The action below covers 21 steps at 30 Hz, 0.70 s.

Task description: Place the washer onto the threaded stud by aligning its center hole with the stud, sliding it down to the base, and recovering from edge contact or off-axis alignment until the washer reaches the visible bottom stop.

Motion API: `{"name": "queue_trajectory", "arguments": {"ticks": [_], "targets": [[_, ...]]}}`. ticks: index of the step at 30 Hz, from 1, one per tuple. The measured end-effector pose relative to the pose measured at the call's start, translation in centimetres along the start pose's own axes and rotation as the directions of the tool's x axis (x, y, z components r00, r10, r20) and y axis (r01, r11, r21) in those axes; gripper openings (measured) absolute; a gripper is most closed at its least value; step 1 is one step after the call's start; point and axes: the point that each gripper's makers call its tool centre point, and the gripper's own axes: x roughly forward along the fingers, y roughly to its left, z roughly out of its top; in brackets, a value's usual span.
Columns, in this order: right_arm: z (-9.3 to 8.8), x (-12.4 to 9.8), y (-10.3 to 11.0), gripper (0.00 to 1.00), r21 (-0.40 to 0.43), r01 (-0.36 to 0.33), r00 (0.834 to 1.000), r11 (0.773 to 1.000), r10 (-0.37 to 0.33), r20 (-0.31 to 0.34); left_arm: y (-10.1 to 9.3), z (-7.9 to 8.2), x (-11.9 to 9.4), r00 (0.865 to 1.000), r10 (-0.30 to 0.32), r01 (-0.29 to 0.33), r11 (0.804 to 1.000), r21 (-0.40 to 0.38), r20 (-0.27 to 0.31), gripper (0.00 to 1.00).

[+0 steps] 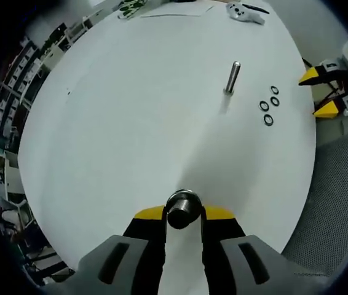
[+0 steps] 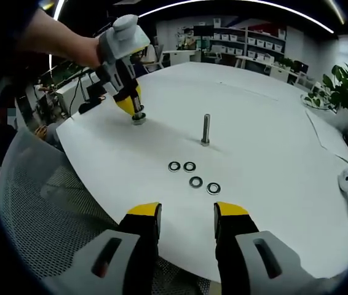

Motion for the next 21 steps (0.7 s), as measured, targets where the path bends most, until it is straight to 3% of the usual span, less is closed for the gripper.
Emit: {"name": "queue_trajectory", "arguments": {"ticks": [21], "targets": [[0.1, 0.0, 0.1, 0.36, 0.000, -0.003, 1.000, 1.000, 0.003, 0.005, 0.0, -0.4, 1.2, 1.000, 0.002, -0.002, 1.000, -0.003, -0.018, 0.19]]}}
